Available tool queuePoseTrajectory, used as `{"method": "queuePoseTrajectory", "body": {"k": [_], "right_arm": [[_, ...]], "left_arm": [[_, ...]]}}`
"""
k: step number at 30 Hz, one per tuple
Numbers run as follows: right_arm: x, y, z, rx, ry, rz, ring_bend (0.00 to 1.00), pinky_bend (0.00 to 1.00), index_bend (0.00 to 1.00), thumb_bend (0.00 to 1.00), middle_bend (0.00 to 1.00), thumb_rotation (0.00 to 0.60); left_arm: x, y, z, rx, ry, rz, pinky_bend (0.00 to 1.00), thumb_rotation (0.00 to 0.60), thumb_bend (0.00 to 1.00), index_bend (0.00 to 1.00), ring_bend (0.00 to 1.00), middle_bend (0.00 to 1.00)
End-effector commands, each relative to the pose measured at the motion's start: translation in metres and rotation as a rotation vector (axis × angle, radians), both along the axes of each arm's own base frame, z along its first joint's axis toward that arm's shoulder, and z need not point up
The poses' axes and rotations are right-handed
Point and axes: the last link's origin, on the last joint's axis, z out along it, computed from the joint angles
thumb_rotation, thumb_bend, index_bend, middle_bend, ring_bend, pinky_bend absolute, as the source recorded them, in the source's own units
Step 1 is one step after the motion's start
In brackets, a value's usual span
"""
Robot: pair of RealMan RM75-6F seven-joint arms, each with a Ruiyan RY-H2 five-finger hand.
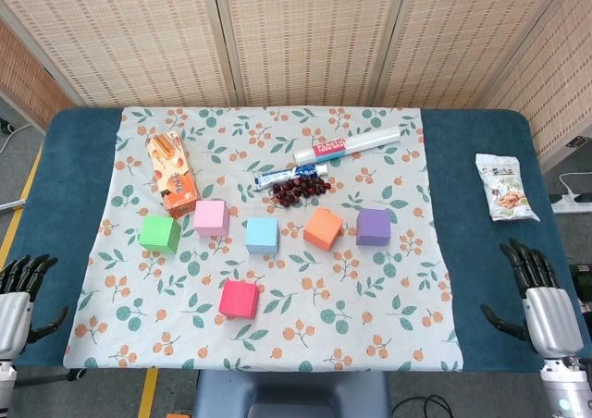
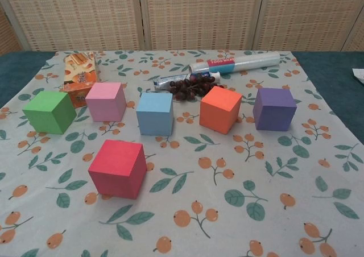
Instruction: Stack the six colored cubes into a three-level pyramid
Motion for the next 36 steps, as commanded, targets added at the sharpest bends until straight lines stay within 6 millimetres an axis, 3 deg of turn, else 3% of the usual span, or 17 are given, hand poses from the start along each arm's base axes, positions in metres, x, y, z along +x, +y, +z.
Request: {"method": "queuePoseTrajectory", "body": {"k": [1, 8, 13, 18, 25, 29, 36], "right_arm": [[0.001, -0.001, 0.001, 0.001, -0.007, 0.006, 0.0, 0.0, 0.0, 0.12, 0.0, 0.6], [0.004, -0.004, 0.007, -0.004, -0.029, 0.025, 0.0, 0.0, 0.0, 0.12, 0.0, 0.6], [0.011, -0.012, 0.014, -0.01, -0.034, 0.067, 0.0, 0.0, 0.0, 0.12, 0.0, 0.6], [0.021, -0.022, 0.023, -0.024, -0.04, 0.121, 0.0, 0.0, 0.0, 0.12, 0.0, 0.6], [0.034, -0.032, 0.03, -0.029, -0.036, 0.171, 0.0, 0.0, 0.0, 0.12, 0.0, 0.6], [0.036, -0.034, 0.03, -0.03, -0.027, 0.159, 0.0, 0.0, 0.0, 0.12, 0.0, 0.6], [0.036, -0.037, 0.026, -0.012, -0.028, 0.138, 0.0, 0.0, 0.0, 0.12, 0.0, 0.6]], "left_arm": [[0.0, 0.0, 0.0, -0.002, 0.003, 0.005, 0.03, 0.6, 0.31, 0.14, 0.01, 0.09], [0.004, 0.001, 0.004, 0.002, 0.011, -0.012, 0.03, 0.6, 0.31, 0.14, 0.01, 0.09], [0.022, 0.021, 0.012, -0.023, 0.015, -0.104, 0.03, 0.6, 0.31, 0.14, 0.02, 0.1], [0.046, 0.069, 0.021, -0.078, 0.021, -0.197, 0.04, 0.6, 0.31, 0.14, 0.02, 0.1], [0.079, 0.144, 0.012, -0.228, 0.001, -0.214, 0.04, 0.6, 0.31, 0.15, 0.02, 0.11], [0.098, 0.18, -0.004, -0.304, 0.006, -0.199, 0.04, 0.6, 0.31, 0.15, 0.02, 0.1], [0.119, 0.219, -0.044, -0.435, 0.027, -0.156, 0.04, 0.6, 0.32, 0.08, 0.0, 0.06]]}}
